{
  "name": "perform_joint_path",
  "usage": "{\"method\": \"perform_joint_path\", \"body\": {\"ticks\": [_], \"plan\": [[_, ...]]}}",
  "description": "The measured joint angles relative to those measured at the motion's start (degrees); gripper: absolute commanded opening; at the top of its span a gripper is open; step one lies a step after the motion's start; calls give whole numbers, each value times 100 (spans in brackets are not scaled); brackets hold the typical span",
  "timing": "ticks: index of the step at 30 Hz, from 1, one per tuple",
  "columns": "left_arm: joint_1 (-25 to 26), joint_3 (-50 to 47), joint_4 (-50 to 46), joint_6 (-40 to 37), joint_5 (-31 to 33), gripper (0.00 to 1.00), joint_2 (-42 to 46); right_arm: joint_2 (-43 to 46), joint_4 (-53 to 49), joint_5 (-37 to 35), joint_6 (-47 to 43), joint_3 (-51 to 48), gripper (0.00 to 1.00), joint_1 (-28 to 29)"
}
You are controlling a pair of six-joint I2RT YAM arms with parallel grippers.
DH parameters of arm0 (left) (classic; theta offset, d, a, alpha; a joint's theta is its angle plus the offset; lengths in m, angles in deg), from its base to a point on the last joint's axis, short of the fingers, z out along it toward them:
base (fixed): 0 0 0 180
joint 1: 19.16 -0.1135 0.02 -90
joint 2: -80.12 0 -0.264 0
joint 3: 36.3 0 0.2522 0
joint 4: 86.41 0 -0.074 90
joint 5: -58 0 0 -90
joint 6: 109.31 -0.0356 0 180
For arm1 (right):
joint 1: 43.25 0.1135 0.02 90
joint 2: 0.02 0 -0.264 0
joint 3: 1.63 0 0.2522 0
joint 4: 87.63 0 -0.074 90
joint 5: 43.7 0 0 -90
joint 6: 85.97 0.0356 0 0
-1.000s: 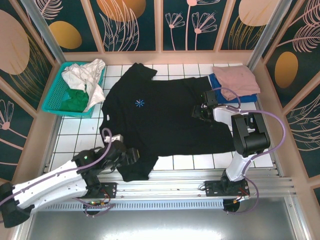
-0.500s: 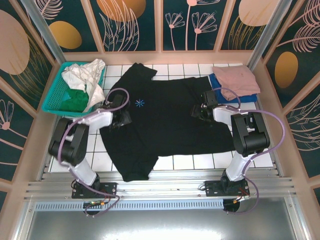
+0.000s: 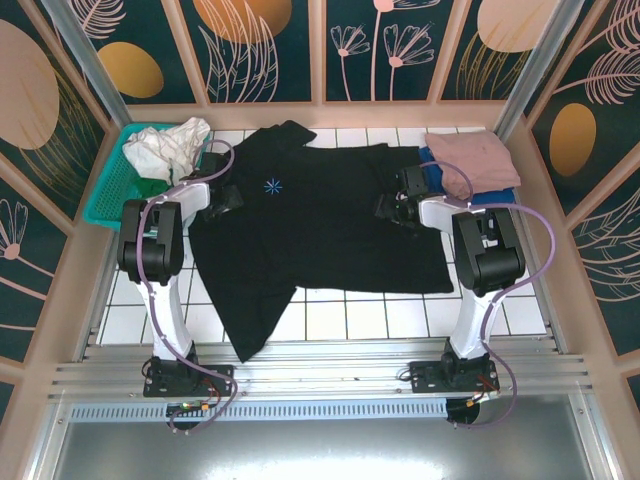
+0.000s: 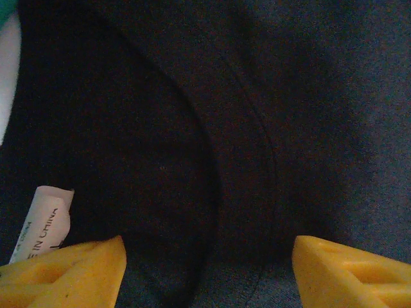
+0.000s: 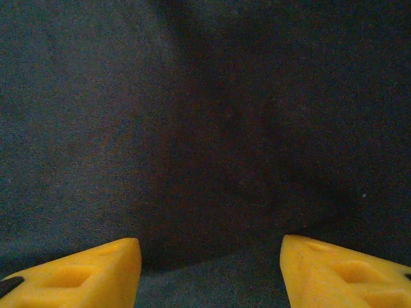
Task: Fold and stack the t-shirts
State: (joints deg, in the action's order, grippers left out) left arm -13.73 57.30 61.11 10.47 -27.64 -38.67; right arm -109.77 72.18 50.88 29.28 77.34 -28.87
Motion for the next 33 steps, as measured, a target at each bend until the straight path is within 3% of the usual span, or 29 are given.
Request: {"method": "perform_joint_path", "body": {"ticks": [4,9,16,25,33], "plan": [[-20,-170,98,-105,-210,74,125,160,-55,-2,63,-160,64,13],[-20,-1169,107,-186,-527,89,1040,997,-140,-70,181,-1147,67,59],[136,-1753,-42,-258,-640,87,2643,2146,-758,-437,271,-1764,71,61],[1899,-4013,-339,605,-321,74,5149,3967,-1495,-973,997,-2734,77,-57],[3956,-5029,-1429,2603,122,72,6129,4625,-2817,-1547,2546,-3322,78,-422]]}}
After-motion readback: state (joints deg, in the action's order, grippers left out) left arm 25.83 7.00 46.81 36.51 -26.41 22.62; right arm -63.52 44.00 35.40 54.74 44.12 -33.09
